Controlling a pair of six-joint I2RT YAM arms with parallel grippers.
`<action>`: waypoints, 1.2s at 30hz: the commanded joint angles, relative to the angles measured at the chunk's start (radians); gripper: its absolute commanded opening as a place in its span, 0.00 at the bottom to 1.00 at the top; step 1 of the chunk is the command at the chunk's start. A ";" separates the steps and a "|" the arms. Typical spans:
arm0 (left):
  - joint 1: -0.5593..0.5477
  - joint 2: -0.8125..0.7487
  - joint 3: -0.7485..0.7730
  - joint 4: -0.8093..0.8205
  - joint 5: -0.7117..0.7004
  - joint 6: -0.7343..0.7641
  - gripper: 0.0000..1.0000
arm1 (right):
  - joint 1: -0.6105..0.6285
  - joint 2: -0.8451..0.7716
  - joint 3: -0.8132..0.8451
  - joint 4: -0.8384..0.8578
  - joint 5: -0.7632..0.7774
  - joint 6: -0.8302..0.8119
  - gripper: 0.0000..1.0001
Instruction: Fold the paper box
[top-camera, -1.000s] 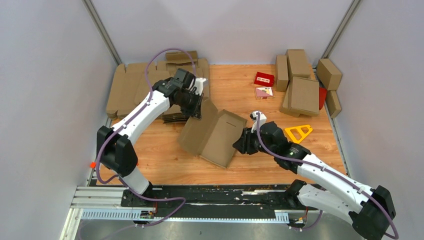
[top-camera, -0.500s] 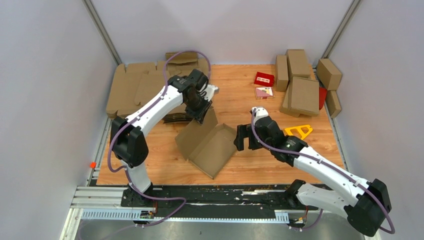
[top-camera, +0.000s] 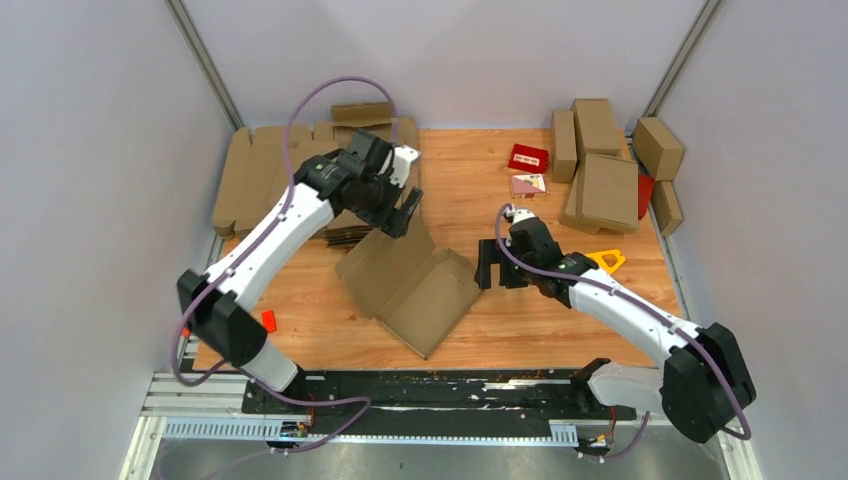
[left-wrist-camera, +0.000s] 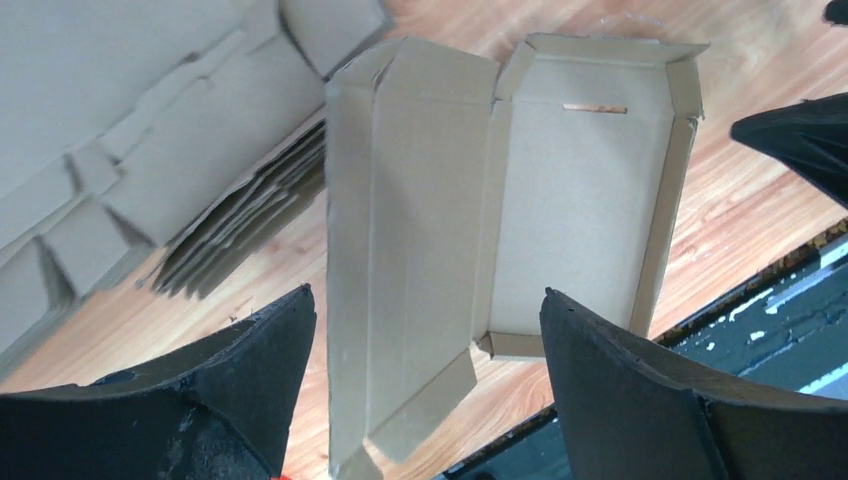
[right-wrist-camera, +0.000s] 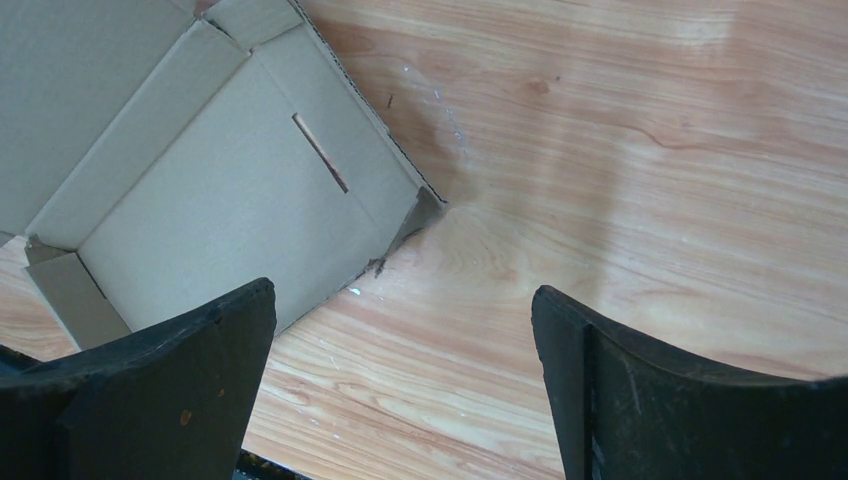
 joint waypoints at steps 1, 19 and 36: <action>0.007 -0.213 -0.108 0.117 -0.147 -0.079 0.94 | -0.002 0.079 0.095 0.064 -0.037 -0.054 1.00; 0.015 -0.802 -0.850 0.340 -0.090 -0.685 0.89 | 0.009 0.487 0.331 0.099 0.045 -0.204 0.62; 0.014 -0.840 -1.039 0.466 -0.013 -0.760 0.86 | 0.029 0.398 0.218 0.038 0.121 -0.138 0.00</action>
